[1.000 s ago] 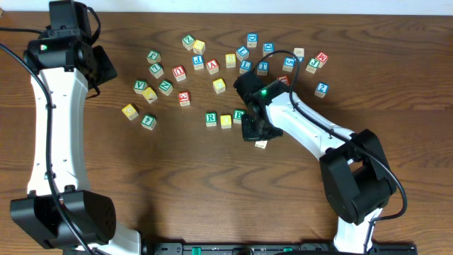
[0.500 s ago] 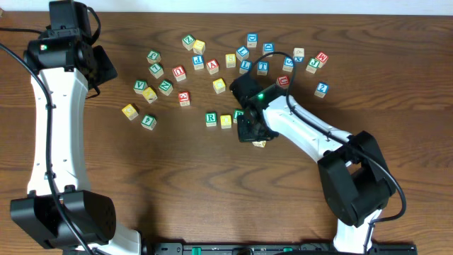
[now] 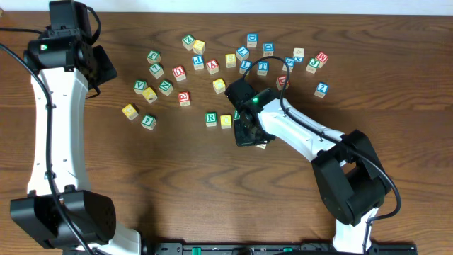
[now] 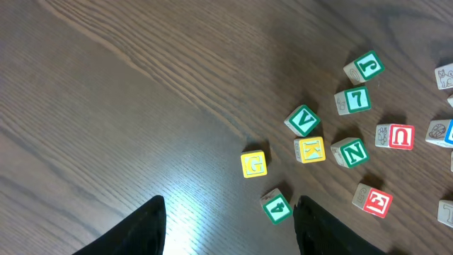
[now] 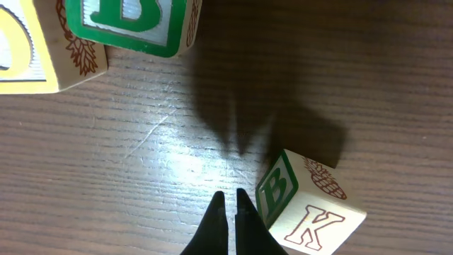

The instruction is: Spell out ROBOT

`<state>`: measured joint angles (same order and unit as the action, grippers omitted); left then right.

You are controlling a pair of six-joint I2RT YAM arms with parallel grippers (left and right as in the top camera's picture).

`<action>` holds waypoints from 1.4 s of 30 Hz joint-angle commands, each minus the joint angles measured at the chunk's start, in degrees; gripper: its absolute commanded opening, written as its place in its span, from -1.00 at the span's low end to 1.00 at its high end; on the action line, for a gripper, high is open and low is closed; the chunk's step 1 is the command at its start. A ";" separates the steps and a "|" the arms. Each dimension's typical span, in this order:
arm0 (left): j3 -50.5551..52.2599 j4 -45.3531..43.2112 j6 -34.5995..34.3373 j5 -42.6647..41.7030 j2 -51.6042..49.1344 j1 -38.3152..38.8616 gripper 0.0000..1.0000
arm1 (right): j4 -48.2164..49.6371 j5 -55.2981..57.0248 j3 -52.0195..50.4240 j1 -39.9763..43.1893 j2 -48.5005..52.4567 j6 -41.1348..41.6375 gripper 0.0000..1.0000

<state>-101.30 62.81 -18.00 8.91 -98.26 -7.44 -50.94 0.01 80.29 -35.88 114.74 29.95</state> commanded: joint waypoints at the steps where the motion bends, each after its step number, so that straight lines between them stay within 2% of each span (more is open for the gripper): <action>1: -0.17 0.13 -0.09 -0.52 -0.76 -0.09 0.14 | -0.09 0.90 1.57 -0.44 -1.46 0.85 -0.98; 5: -0.17 0.15 -0.09 -0.52 -0.76 -0.09 0.15 | -0.39 0.92 1.77 -0.44 -4.00 0.85 -0.98; 27: -0.17 0.15 -0.09 -0.52 -0.76 -0.09 0.15 | -2.80 -1.62 -4.61 -0.81 -3.72 1.29 -0.98; 36: -0.17 0.15 -0.09 -0.52 -0.76 -0.09 0.14 | -5.66 3.54 -4.61 0.33 -3.72 1.29 -0.98; 42: -0.17 0.15 -0.09 -0.52 -0.76 -0.09 0.14 | -4.04 5.77 -4.61 1.84 -3.72 1.27 -0.98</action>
<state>-101.30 62.78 -18.00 8.91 -98.26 -7.44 -55.61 2.72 75.99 -34.98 112.09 30.57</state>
